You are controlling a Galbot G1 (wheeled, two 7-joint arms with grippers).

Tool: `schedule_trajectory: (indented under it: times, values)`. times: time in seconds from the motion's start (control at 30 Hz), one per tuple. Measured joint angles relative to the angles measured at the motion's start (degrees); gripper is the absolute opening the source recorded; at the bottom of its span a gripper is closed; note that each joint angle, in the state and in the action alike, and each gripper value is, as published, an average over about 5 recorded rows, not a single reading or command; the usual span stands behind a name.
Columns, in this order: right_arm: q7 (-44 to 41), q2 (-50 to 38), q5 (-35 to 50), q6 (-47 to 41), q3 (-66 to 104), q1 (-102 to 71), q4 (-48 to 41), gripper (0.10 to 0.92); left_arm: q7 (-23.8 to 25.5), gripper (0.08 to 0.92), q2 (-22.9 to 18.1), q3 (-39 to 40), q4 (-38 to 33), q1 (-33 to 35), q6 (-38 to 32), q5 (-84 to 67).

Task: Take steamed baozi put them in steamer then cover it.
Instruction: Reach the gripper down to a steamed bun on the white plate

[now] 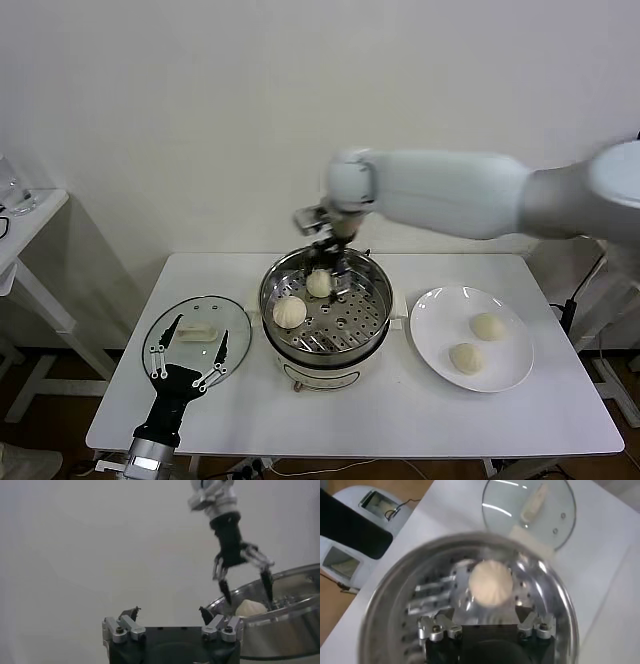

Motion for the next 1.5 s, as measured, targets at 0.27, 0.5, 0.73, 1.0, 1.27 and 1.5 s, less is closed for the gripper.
schedule_trajectory:
  times: [0.27, 0.5, 0.73, 1.0, 1.27, 1.5]
  values:
    - [-4.59, -14.72, -6.57, 3.63, 0.25, -0.7, 1.15, 0.823, 0.24, 0.823, -0.02, 0.16, 0.05, -0.04, -0.16, 0.43]
    - [-5.38, -23.45, -12.1, 5.46, 1.75, -6.33, 1.23, 0.823, 0.24, 0.823, -0.19, 0.07, 0.23, -0.03, -0.06, 0.67]
    - [-3.1, -27.29, -16.27, 6.06, 4.78, -14.11, 0.02, 0.823, 0.24, 0.823, -0.32, 0.35, 0.58, 0.03, -0.19, 1.41]
    - [0.19, -27.83, -19.24, 6.34, 9.05, -21.75, -2.32, 0.823, 0.18, 0.823, -0.46, 0.25, 1.47, 0.28, -0.54, 2.25]
    - [2.34, -26.59, -21.14, 6.39, 12.67, -27.38, -4.45, 0.823, -0.04, 0.823, -0.61, 0.26, 2.12, 0.3, -0.7, 2.74]
    - [2.83, -25.9, -22.42, 6.36, 14.32, -30.42, -5.34, 0.812, -0.1, 0.823, -0.53, -0.03, 2.44, 0.48, -1.01, 2.88]
